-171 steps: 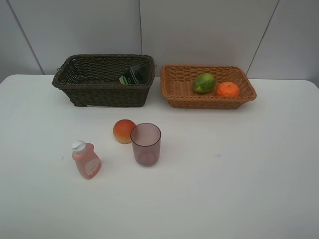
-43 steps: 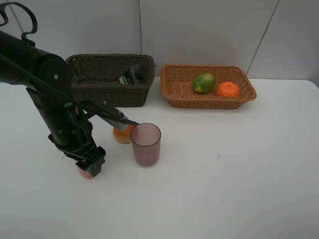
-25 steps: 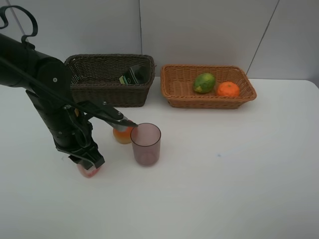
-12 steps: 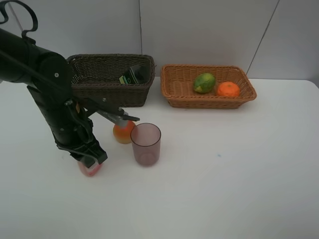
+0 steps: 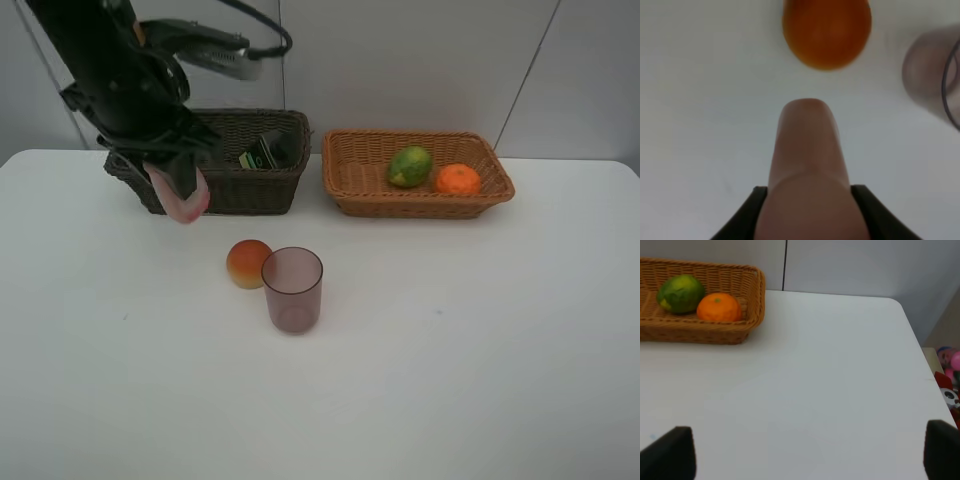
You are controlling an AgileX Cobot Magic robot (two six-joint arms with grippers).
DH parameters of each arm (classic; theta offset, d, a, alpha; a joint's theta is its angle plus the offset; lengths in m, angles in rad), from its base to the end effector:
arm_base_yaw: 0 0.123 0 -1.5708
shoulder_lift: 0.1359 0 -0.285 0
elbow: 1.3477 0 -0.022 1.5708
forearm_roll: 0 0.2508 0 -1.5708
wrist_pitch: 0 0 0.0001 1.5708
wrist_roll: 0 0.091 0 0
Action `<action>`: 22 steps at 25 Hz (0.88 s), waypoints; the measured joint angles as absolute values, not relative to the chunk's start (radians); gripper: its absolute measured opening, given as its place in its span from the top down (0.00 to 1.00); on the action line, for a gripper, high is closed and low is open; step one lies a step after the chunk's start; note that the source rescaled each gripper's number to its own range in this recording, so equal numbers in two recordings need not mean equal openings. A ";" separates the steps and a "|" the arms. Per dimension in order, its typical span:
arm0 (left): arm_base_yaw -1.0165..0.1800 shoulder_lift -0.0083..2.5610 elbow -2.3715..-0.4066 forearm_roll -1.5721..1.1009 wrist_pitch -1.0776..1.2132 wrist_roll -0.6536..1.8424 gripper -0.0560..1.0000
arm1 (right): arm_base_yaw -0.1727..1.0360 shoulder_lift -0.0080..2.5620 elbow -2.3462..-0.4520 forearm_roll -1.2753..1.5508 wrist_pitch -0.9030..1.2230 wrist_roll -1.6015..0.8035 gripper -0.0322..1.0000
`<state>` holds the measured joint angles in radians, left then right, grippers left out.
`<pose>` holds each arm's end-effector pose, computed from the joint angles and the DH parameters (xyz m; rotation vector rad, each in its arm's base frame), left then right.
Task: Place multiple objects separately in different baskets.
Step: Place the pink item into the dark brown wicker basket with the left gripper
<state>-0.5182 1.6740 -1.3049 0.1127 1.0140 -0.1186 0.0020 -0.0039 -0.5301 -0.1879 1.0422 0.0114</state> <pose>0.2990 -0.1605 0.2641 0.6299 2.7779 0.0174 -0.0091 -0.0147 0.2882 0.0196 1.9844 -0.2140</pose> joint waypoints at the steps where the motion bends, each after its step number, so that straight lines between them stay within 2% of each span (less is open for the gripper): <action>1: -0.502 1.674 -1.343 0.142 1.019 -0.134 0.58 | 0.002 -0.004 -0.530 -0.188 1.042 0.011 0.02; 9: -0.342 1.821 -1.588 0.207 0.934 -0.170 0.58 | 0.002 -0.004 -0.530 -0.188 1.042 0.011 0.02; 14: -0.294 1.954 -1.607 0.217 0.779 -0.172 0.58 | 0.002 -0.004 -0.530 -0.189 1.042 0.011 0.02; 22: -0.289 2.116 -1.607 0.329 0.530 -0.172 0.58 | 0.002 -0.004 -0.530 -0.189 1.042 0.011 0.02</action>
<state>-0.2893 2.1159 -1.6074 0.3292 0.5302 -0.1719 0.0020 -0.0039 -0.5301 -0.1889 1.0422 0.0114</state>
